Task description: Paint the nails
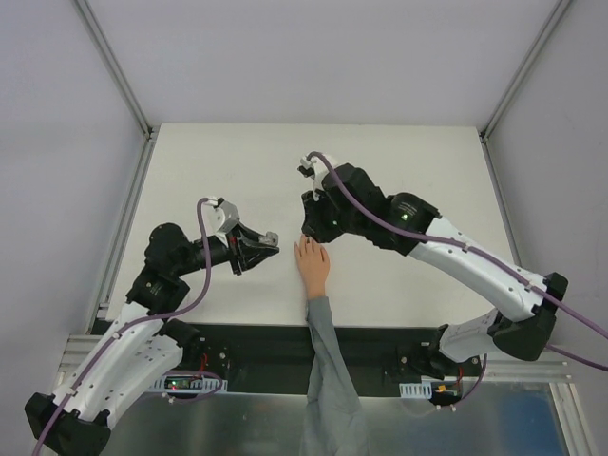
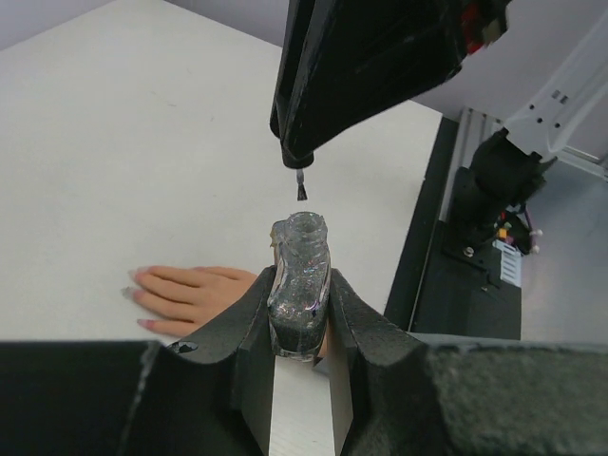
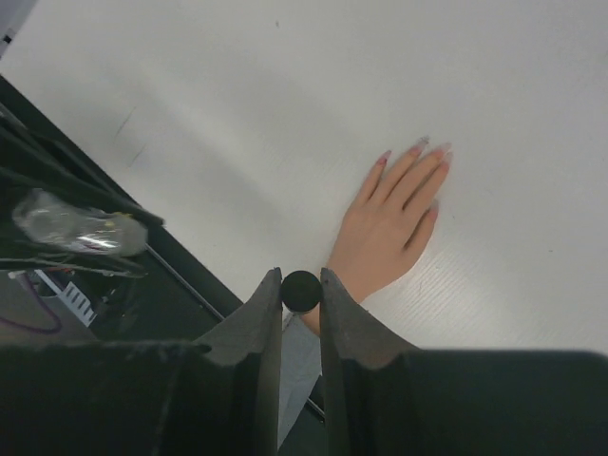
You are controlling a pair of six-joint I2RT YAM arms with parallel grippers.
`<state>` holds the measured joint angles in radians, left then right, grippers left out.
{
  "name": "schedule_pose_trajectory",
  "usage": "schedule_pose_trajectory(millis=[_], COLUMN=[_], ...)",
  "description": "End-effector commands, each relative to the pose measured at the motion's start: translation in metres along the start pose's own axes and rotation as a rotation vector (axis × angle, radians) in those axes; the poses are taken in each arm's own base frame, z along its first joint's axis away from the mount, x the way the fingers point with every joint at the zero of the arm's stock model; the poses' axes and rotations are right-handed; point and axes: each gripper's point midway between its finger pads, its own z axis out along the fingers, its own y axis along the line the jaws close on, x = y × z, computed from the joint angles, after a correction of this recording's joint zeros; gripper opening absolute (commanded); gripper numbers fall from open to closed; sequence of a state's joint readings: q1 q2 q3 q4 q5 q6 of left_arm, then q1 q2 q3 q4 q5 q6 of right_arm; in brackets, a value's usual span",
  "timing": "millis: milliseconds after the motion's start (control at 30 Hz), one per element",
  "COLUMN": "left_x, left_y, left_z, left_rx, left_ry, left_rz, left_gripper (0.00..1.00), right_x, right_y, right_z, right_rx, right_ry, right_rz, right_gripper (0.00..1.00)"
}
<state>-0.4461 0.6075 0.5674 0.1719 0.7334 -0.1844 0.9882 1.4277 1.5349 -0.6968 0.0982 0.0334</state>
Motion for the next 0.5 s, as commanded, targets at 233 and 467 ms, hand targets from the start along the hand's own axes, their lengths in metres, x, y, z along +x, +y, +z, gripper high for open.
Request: schedule_pose_trajectory(millis=[233, 467], left_x=[-0.013, -0.009], left_y=[-0.038, -0.04], left_z=[-0.01, -0.008], left_rx=[0.185, 0.219], left_ry=[-0.086, -0.056], left_rz=[0.172, 0.144], left_gripper=[0.0, 0.0], right_x=[-0.055, -0.073], right_y=[0.051, 0.088], right_z=[-0.089, -0.087], right_rx=[-0.057, -0.154], right_ry=[-0.208, -0.227], right_rz=[-0.068, -0.101], right_gripper=[0.0, 0.0])
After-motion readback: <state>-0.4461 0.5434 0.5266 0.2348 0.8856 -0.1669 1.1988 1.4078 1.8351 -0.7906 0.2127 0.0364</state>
